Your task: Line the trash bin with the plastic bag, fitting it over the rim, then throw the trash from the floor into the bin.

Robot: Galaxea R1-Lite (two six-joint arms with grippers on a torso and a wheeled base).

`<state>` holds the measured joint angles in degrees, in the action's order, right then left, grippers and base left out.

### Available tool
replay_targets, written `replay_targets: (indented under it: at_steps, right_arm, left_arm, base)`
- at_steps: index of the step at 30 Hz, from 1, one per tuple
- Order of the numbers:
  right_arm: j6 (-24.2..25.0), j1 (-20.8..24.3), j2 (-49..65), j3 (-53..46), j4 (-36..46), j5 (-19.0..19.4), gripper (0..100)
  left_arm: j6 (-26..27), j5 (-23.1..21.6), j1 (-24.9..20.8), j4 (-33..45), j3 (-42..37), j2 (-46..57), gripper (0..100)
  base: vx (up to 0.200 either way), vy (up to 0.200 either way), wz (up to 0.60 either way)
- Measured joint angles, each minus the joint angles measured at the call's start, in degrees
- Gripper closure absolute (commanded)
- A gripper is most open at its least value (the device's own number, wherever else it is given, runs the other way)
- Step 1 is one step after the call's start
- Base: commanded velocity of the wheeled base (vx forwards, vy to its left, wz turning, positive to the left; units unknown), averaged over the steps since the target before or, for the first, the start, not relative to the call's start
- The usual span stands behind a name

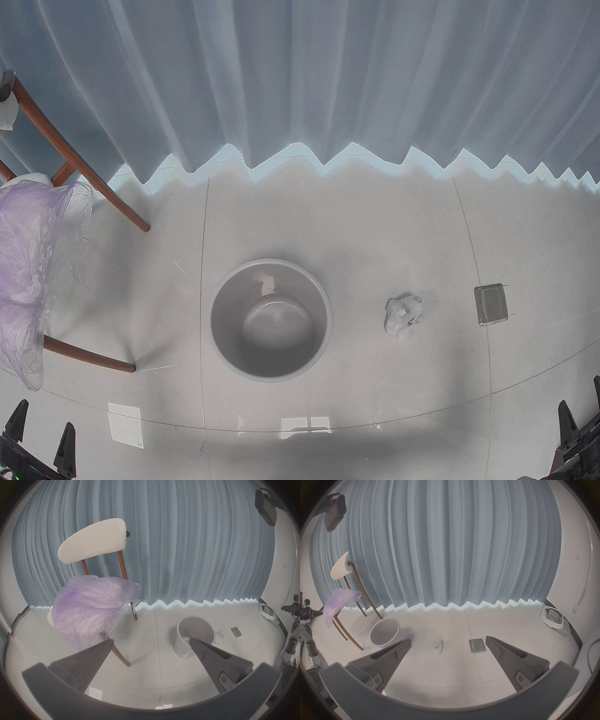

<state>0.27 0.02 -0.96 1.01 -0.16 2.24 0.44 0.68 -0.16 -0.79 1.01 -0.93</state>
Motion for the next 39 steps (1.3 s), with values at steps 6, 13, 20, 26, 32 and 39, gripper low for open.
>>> replay_targets:
  at_steps: [6, 13, 20, 26, 32, 39]
  right_arm:
    - [0.1, 0.0, 0.0, 0.0, 0.0, 0.0, 0]
    - [0.2, 0.0, 0.0, 0.0, 0.0, -0.1, 0]
    - [0.1, 0.0, 0.0, 0.0, 0.0, 0.0, 0]
    - [0.1, 0.0, 0.0, 0.0, 0.0, 0.0, 0]
    - [0.1, 0.0, 0.0, 0.0, 0.0, 0.0, 0]
    - [0.2, 0.0, 0.0, 0.0, -0.1, 0.0, 0]
  left_arm:
    - [0.4, 0.1, 0.0, -4.4, 0.0, 0.0, 0]
    - [4.6, 0.0, 0.1, -10.0, 0.0, 0.0, 0]
    - [9.6, 0.3, 0.1, -9.7, 0.2, 0.0, 0]
    - [20.2, -0.1, -0.1, -2.4, 2.8, 0.0, 0]
    - [24.4, 0.2, -0.1, 2.9, 7.3, -1.1, 0]
    - [29.3, 0.5, 0.4, 3.6, 11.7, -9.0, 0]
  base:
    - [0.0, 0.0, 0.0]
    - [0.0, 0.0, 0.0]
    - [0.0, 0.0, 0.0]
    - [0.0, 0.0, 0.0]
    - [0.0, 0.0, 0.0]
    - [0.0, 0.0, 0.0]
